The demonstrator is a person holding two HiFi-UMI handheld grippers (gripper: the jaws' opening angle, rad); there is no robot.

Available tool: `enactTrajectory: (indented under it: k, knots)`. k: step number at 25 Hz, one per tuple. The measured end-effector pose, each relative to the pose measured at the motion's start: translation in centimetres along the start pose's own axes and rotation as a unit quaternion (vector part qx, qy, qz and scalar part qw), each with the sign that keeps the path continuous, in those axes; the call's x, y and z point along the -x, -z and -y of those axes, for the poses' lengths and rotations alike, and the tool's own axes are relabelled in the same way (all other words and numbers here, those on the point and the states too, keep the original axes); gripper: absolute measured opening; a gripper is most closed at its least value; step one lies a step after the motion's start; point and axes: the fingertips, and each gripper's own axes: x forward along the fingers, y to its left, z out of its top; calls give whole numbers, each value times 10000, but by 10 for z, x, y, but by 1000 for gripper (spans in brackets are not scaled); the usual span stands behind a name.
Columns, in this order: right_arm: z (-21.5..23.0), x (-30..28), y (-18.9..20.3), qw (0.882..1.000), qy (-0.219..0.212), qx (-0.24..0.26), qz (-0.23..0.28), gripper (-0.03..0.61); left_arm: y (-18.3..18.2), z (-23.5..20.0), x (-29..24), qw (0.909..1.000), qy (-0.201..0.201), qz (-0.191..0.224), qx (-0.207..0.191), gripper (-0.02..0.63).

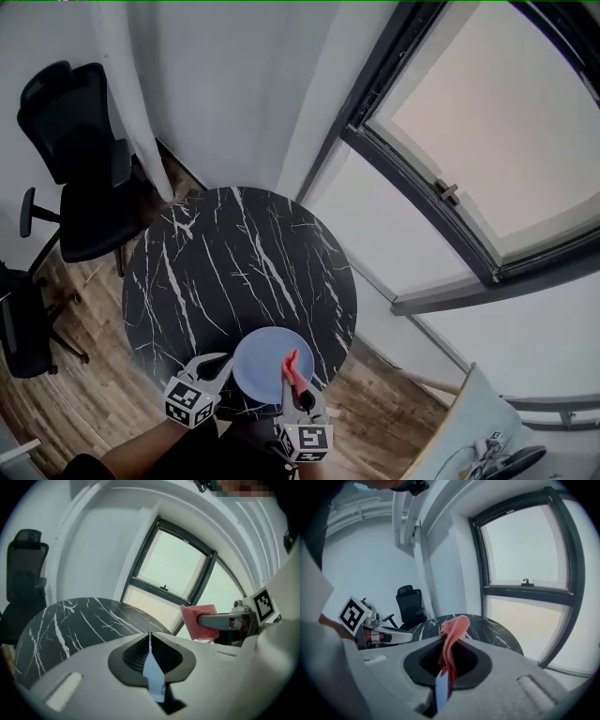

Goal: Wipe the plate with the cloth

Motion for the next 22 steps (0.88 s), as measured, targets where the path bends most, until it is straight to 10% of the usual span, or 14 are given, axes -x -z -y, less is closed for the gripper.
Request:
enactTrajectory:
  k: [10,22]
  knots:
    - [-21,41,-66,9950,215,-89,970,12,-81,59,53,9887,458,1185,-790,2]
    - [-33,64,-85,9898,279,-330,1360,12,-112,57,83,9801,243,1601,-1144,2]
